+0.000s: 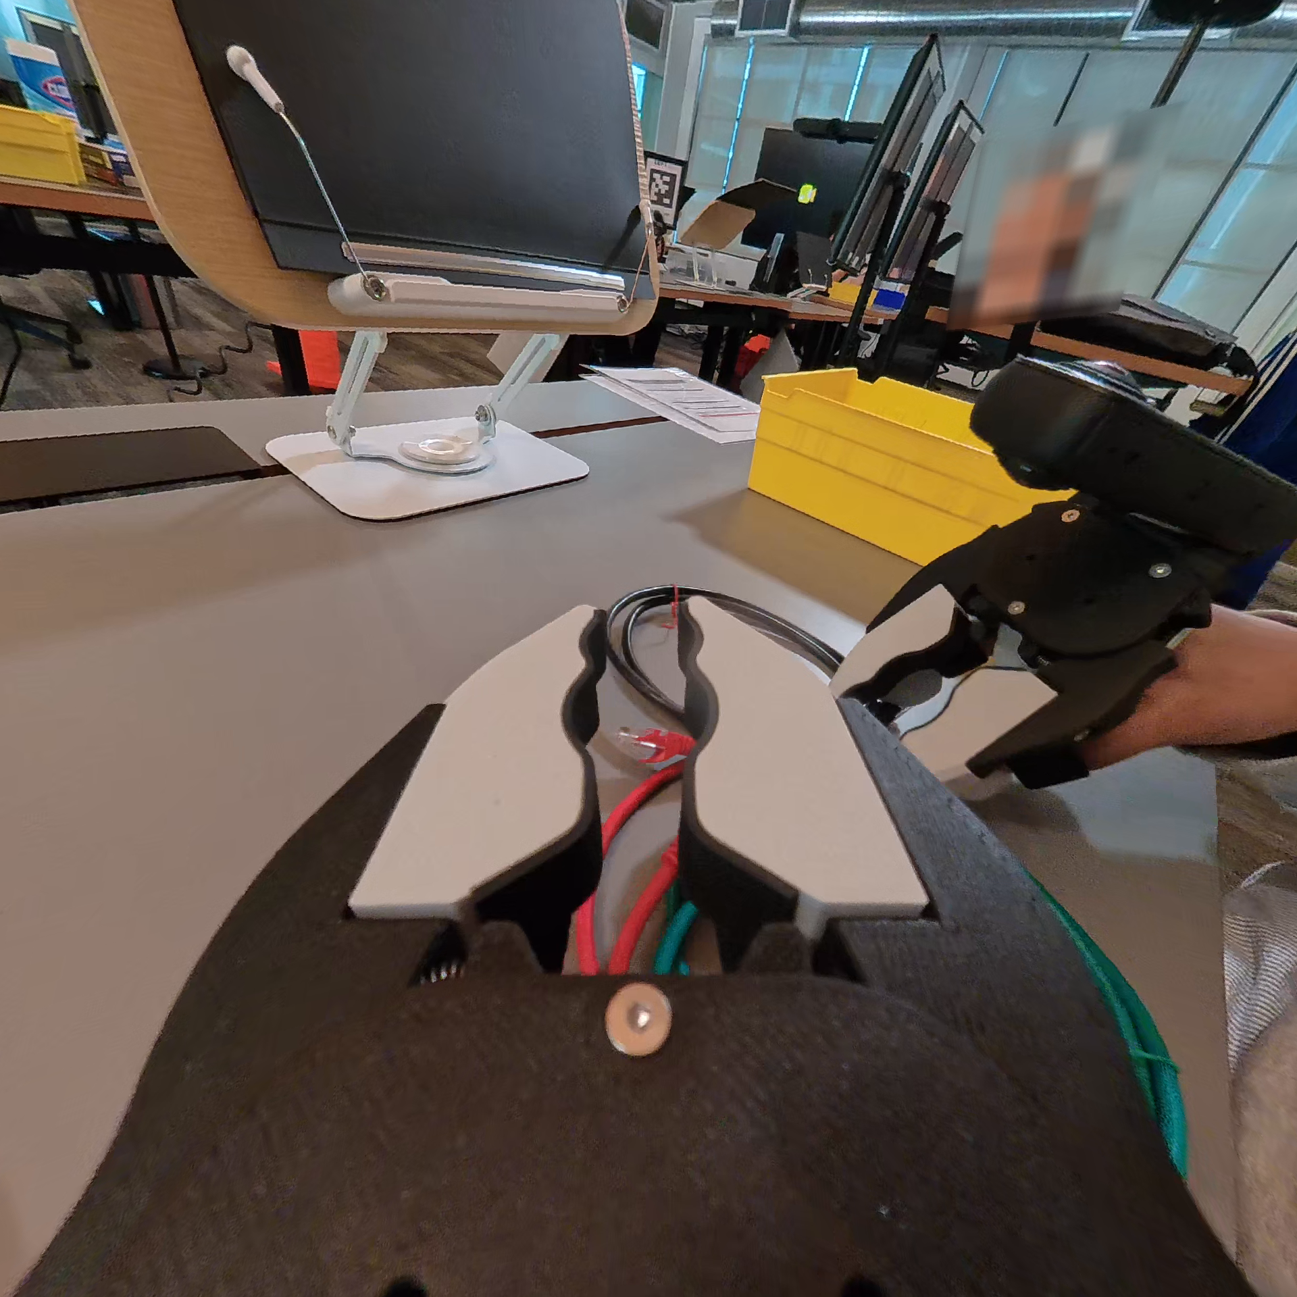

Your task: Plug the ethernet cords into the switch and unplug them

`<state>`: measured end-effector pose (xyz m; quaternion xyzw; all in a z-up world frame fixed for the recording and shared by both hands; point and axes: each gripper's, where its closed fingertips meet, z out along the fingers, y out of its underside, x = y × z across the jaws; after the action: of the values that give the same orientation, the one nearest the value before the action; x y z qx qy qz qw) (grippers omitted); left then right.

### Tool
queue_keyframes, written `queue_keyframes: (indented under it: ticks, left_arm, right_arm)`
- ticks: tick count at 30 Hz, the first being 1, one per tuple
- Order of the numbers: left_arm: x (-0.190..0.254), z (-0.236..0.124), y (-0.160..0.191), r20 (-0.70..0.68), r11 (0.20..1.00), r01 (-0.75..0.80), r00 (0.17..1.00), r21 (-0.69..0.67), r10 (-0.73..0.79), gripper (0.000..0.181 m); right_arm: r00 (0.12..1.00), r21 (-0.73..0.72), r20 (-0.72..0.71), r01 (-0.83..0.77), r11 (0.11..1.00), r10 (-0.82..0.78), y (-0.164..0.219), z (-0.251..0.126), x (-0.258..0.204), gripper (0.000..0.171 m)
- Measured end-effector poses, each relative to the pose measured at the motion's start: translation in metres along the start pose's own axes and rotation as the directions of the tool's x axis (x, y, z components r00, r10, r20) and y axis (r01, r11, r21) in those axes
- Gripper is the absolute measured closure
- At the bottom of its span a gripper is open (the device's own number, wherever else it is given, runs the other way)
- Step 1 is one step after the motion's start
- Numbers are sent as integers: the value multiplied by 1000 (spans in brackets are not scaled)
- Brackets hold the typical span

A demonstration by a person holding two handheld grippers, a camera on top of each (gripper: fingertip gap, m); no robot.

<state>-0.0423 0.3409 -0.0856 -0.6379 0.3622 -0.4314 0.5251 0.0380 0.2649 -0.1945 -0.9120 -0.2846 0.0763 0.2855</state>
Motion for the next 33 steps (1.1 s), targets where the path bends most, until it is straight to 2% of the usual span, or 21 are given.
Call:
queue_keyframes:
  ticks: [7,9,12,15,19,22,25,30,33]
  left_arm:
    - [3,-1,-1,6,999,-39,999,-5,39,163]
    - [2,-2,-3,14,999,-49,999,5,49,163]
    - [-3,-5,-7,38,999,-43,998,33,42,164]
    - [-13,-9,-9,58,998,9,998,60,-12,163]
    - [-30,-19,-16,81,985,106,990,136,-118,162]
    - [-38,-23,-17,61,964,200,975,176,-214,161]
    - [-43,-23,-13,35,938,291,953,188,-302,160]
    - [-42,-20,-9,4,917,355,932,182,-362,159]
    - [-38,-17,-6,2,927,342,938,157,-346,159]
  right_arm:
    - [998,18,-7,58,998,-58,1,-2,2,143]
    - [998,50,-20,65,997,-64,0,-5,7,151]
    - [999,96,-35,36,995,-33,1,-11,22,154]
    - [996,197,-89,2,980,15,-7,-32,46,157]
    - [983,401,-138,-58,914,122,-28,-88,81,160]
    - [969,554,-132,-102,826,208,-36,-140,104,160]
    - [940,666,-198,-79,742,278,-37,-201,131,160]
    - [830,745,-357,-23,666,428,-5,-292,182,160]
    - [757,807,-346,-61,588,554,30,-327,212,160]
